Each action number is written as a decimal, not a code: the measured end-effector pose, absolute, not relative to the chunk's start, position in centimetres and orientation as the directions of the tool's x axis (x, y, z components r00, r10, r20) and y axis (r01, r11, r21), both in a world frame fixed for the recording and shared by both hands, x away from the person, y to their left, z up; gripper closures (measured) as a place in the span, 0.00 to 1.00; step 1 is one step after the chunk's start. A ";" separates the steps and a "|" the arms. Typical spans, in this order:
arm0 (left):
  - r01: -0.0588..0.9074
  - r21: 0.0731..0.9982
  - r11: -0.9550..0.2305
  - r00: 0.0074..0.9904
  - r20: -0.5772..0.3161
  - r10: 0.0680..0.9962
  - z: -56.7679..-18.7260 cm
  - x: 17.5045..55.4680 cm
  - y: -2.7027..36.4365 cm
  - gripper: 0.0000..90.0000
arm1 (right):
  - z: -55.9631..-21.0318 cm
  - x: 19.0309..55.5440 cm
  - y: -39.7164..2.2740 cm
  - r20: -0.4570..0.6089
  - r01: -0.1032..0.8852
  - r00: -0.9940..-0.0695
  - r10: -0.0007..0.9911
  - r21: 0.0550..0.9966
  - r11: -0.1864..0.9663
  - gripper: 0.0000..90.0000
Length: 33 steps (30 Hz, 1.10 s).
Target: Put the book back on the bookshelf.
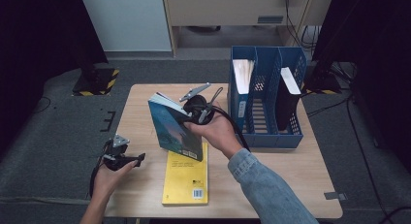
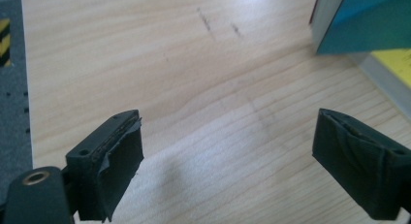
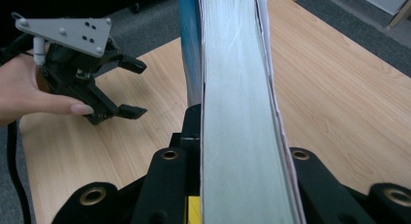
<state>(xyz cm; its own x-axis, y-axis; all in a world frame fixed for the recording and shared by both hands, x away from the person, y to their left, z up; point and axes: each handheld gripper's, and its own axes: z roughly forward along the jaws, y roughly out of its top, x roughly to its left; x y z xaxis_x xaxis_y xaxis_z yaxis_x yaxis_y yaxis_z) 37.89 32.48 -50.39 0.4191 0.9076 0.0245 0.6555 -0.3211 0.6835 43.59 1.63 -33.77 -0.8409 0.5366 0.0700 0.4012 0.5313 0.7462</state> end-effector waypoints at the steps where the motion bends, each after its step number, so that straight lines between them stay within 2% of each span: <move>1: 0.658 0.681 -0.322 0.420 0.023 0.907 -50.5 37.9 32.5 0.09 | -33.8 43.7 1.6 0.072 0.402 -0.840 0.537 0.748 0.528 0.81; 17: 0.663 0.647 -0.377 0.477 0.024 0.879 -51.8 38.3 31.5 0.06 | -33.5 44.4 2.0 0.122 0.445 -0.818 0.562 0.753 0.484 0.81; 33: 0.678 0.621 -0.393 0.477 0.035 0.878 -52.5 38.5 30.9 0.05 | -32.7 44.4 1.0 0.090 0.431 -0.812 0.576 0.759 0.489 0.81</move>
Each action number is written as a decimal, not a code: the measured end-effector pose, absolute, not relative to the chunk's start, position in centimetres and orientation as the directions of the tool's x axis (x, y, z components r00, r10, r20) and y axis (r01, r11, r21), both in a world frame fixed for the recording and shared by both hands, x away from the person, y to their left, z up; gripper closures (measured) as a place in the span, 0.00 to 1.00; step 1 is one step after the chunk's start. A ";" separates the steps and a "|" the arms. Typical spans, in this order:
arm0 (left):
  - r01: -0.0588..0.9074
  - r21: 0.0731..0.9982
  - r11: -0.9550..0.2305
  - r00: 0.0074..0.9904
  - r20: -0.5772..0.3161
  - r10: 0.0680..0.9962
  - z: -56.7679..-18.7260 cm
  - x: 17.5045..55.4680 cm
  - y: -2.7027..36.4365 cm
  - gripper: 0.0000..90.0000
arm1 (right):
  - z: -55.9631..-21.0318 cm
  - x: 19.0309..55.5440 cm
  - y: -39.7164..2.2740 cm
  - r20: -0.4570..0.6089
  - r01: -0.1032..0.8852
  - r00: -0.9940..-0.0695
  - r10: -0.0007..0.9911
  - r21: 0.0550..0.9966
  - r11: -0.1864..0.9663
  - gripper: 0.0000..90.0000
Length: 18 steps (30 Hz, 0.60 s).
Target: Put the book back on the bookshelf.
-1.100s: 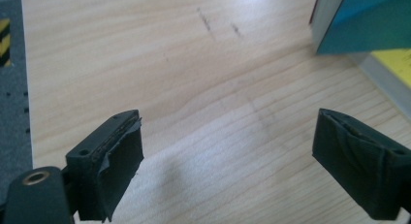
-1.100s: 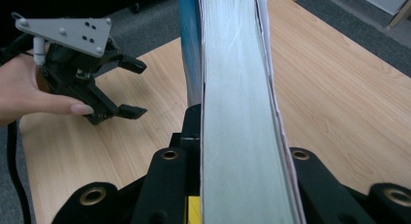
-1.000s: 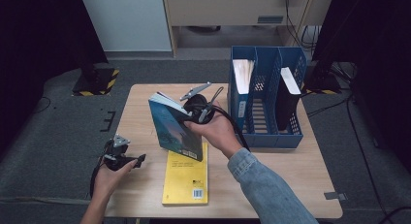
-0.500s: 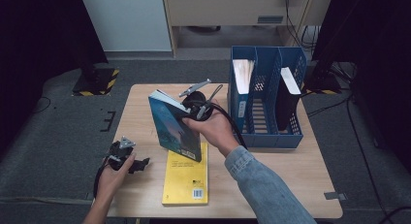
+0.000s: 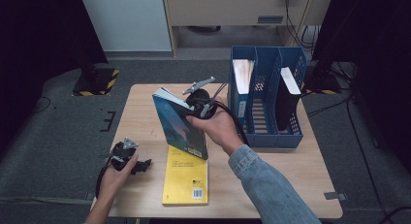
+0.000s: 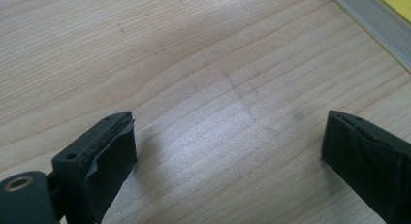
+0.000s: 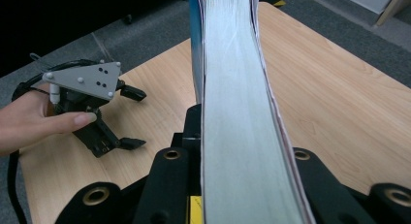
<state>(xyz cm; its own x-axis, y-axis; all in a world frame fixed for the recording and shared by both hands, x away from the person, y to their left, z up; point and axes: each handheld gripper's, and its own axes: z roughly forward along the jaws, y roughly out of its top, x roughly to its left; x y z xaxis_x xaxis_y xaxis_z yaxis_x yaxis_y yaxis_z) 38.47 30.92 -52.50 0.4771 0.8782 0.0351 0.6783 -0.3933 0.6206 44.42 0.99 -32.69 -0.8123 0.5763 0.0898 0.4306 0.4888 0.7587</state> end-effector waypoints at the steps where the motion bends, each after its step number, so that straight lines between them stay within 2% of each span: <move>1: 0.680 0.619 -0.392 0.476 0.033 0.879 -52.5 38.5 30.9 0.05 | -32.5 44.4 0.7 0.087 0.432 -0.809 0.581 0.758 0.488 0.81; 18: 0.666 0.652 -0.362 0.476 0.002 0.879 -53.2 38.6 31.1 0.00 | -31.4 44.0 -2.8 0.064 0.428 -0.781 0.622 0.779 0.458 0.81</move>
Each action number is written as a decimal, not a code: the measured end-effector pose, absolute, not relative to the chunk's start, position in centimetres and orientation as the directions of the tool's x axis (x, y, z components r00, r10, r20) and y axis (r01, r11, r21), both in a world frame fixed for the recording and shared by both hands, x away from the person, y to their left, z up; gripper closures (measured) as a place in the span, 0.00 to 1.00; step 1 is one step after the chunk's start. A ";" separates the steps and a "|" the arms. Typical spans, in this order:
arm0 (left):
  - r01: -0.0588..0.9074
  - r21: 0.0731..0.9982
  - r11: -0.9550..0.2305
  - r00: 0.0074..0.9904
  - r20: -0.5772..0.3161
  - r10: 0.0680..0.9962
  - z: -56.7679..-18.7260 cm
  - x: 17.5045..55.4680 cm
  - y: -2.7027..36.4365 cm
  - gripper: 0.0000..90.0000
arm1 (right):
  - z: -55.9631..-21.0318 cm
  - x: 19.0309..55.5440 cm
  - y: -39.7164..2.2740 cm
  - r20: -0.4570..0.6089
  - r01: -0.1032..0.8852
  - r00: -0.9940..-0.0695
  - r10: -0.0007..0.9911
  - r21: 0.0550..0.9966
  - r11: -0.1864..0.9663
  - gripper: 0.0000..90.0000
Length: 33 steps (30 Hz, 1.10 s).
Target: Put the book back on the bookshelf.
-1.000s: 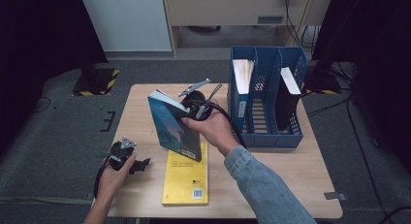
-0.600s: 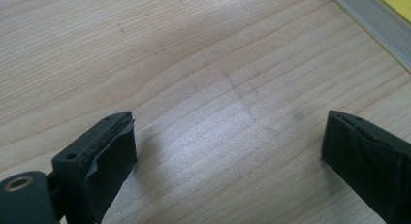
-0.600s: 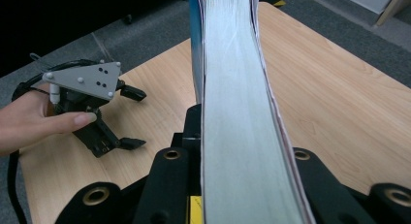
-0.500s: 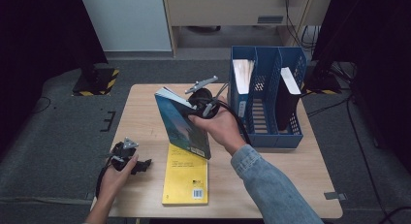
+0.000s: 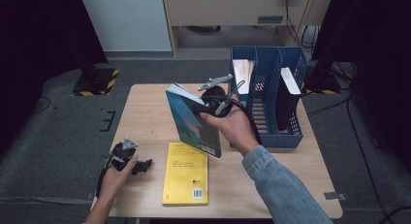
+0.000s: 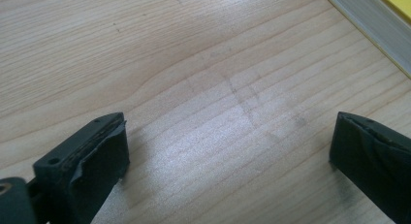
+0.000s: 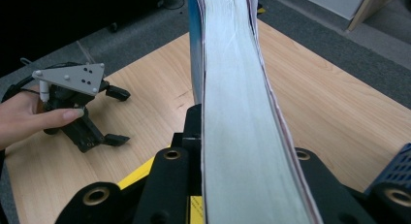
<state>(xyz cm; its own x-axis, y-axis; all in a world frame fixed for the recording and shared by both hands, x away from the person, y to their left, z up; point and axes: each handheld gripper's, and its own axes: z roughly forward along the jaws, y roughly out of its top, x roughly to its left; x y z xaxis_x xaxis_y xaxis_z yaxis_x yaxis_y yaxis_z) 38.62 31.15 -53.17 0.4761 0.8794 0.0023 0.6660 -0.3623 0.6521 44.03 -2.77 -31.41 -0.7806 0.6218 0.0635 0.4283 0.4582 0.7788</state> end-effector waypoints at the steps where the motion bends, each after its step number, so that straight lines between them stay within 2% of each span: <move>1: 0.662 0.657 -0.361 0.477 0.002 0.879 -53.2 38.6 31.2 0.00 | -31.3 43.9 -3.1 0.065 0.429 -0.778 0.625 0.781 0.453 0.81; 13: 0.631 0.696 -0.342 0.474 0.003 0.881 -53.7 38.4 31.3 0.00 | -31.0 42.9 -5.9 0.075 0.443 -0.760 0.645 0.787 0.430 0.81; 33: 0.631 0.694 -0.346 0.476 0.006 0.880 -53.6 38.4 31.3 0.00 | -30.8 40.5 -9.5 0.111 0.460 -0.759 0.642 0.789 0.407 0.81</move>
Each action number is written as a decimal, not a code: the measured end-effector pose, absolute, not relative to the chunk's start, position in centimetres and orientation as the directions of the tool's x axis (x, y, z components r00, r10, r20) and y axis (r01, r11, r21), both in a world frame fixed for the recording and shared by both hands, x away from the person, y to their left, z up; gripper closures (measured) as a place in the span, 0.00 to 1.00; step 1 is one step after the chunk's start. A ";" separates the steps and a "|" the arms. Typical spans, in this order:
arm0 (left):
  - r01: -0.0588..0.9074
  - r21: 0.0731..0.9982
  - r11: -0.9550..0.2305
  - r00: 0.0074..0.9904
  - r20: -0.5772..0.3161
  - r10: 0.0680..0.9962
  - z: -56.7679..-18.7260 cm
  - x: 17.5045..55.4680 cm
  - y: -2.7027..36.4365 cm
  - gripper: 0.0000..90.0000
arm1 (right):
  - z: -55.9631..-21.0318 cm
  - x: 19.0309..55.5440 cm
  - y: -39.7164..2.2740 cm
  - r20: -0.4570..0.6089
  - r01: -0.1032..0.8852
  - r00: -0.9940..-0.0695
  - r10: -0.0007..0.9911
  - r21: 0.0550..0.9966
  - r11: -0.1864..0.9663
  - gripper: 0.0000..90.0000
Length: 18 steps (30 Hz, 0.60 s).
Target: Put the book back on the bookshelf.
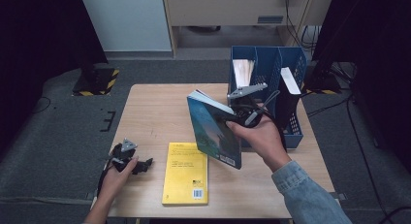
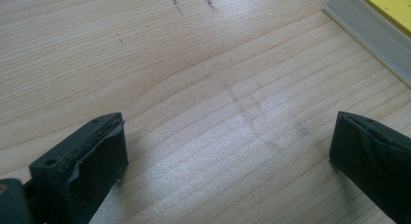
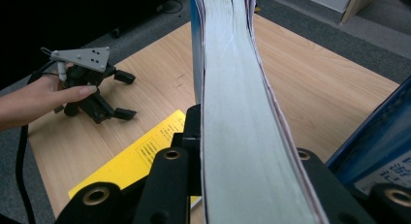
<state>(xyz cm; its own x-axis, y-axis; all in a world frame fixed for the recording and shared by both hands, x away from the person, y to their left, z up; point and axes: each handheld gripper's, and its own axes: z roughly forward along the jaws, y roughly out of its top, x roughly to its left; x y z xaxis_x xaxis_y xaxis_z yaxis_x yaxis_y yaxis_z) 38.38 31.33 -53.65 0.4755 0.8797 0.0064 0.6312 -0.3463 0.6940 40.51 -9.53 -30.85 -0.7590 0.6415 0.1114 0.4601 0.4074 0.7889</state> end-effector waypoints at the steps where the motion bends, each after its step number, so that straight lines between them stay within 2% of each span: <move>1: 0.631 0.694 -0.346 0.475 0.006 0.880 -53.6 38.4 31.3 0.00 | -30.9 40.4 -9.6 0.111 0.459 -0.759 0.641 0.790 0.406 0.81; 18: 0.635 0.697 -0.334 0.462 0.003 0.887 -53.7 38.2 31.2 0.00 | -30.0 38.7 -12.4 0.121 0.478 -0.749 0.651 0.780 0.405 0.81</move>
<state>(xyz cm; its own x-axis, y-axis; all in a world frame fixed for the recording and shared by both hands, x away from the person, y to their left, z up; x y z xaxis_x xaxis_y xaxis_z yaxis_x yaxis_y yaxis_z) 38.24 31.21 -53.67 0.4624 0.8866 0.0031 0.6352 -0.3337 0.6966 38.70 -12.45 -30.04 -0.7492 0.6513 0.1205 0.4775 0.4050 0.7797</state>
